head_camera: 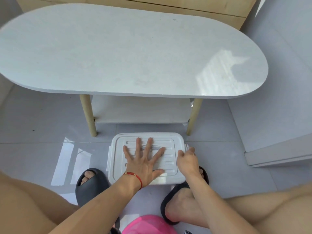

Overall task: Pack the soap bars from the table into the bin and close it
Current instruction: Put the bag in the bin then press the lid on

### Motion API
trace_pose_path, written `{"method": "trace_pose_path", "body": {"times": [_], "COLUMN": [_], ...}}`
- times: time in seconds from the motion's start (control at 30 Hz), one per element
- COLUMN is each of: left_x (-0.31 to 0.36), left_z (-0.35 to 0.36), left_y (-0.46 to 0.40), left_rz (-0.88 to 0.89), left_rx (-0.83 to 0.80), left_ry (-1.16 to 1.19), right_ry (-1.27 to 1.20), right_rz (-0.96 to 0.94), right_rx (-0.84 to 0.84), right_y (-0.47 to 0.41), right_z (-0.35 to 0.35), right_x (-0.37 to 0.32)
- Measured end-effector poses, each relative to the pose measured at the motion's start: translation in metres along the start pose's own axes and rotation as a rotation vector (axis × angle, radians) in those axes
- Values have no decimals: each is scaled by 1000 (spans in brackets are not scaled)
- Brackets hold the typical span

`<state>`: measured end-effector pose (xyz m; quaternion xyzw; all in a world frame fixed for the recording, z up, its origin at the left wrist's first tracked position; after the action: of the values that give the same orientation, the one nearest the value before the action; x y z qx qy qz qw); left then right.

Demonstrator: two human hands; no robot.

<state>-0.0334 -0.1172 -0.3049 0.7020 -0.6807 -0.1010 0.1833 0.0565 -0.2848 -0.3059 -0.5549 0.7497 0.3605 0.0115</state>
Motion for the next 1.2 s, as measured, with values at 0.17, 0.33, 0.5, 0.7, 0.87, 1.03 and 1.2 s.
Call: {"method": "trace_pose_path", "body": {"times": [0.17, 0.33, 0.5, 0.7, 0.87, 1.03, 1.2], "left_x": [-1, -2, -76, -135, -144, -123, -119], "left_z": [2, -5, -35, 39, 24, 16, 6], "left_y": [-1, 1, 33, 60, 61, 69, 71], "left_rz": [13, 55, -338, -950, -925, -924, -911], "left_rx": [3, 43, 473, 128, 292, 440, 508], "left_ry": [2, 22, 303, 1340, 1065, 937, 836], "right_ry": [74, 88, 154, 161, 83, -150, -131], "right_rz": [-45, -98, -254, -256, -250, 36, 125], "right_rx": [139, 187, 222, 262, 191, 63, -11], "right_y": [6, 13, 28, 27, 25, 25, 20], "right_z": [-11, -10, 5, 7, 10, 11, 20], "right_x": [-3, -9, -21, -18, -18, 8, 16]}}
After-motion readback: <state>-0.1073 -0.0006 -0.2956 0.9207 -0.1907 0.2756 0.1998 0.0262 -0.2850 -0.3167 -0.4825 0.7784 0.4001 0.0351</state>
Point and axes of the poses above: each hand's wrist, its own y-axis away from the middle knuckle, its own z-axis out of the palm, x = y × z, the point moved 7 cm from there along -y, towards the middle knuckle, and after that the axes turned 5 degrees about z, right-handed, at the moved point
